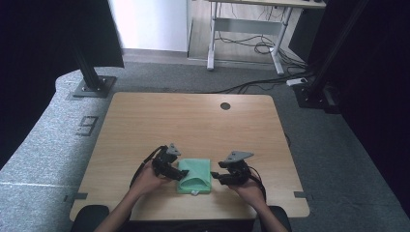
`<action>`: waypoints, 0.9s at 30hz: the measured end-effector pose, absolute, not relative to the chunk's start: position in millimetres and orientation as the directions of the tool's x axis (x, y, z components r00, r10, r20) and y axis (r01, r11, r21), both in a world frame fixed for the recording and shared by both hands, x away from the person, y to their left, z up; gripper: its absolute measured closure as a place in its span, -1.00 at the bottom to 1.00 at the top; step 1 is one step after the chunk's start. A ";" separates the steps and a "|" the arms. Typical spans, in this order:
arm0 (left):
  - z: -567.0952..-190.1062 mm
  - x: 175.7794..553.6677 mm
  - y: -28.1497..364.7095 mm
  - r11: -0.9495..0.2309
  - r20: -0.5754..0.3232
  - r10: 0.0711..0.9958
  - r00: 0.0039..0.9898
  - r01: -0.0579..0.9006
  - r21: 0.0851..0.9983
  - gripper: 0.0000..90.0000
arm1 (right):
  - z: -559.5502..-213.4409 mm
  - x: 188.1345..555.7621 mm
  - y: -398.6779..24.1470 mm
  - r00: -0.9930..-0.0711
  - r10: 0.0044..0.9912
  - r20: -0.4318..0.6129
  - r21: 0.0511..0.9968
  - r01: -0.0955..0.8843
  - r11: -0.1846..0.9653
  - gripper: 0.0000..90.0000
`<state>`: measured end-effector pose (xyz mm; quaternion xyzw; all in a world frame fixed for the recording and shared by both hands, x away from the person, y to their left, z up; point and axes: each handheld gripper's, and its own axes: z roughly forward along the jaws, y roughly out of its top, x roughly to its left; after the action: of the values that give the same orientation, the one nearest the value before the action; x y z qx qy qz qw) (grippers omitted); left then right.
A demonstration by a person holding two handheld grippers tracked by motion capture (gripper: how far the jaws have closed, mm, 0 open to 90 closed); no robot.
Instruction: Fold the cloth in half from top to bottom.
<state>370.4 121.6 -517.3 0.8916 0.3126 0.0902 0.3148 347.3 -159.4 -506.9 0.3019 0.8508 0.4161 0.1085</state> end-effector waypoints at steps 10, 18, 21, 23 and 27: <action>-531.1 356.6 128.6 -0.592 -0.025 0.641 0.768 0.514 0.620 -0.68 | -520.7 359.5 -123.3 -0.786 0.613 0.076 0.732 0.462 0.501 -0.42; -519.7 363.0 131.5 -0.548 -0.043 0.656 0.754 0.514 0.660 -0.70 | -538.7 341.4 -124.2 -0.796 0.605 0.005 0.676 0.449 0.585 -0.51; -513.6 371.6 129.6 -0.525 -0.011 0.693 0.721 0.515 0.677 -0.69 | -540.6 341.4 -126.1 -0.790 0.612 0.022 0.677 0.462 0.572 -0.52; -513.0 380.2 129.7 -0.519 0.016 0.719 0.694 0.522 0.677 -0.69 | -540.7 341.4 -125.9 -0.792 0.610 0.020 0.675 0.460 0.576 -0.52; -518.7 395.4 133.6 -0.484 0.001 0.759 0.651 0.563 0.670 -0.69 | -541.5 340.6 -126.6 -0.792 0.610 0.015 0.676 0.457 0.578 -0.51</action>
<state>395.4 133.6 -518.7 0.8482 0.3898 0.1504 0.3256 340.6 -126.6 -541.5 0.3027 0.8814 0.3455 0.1103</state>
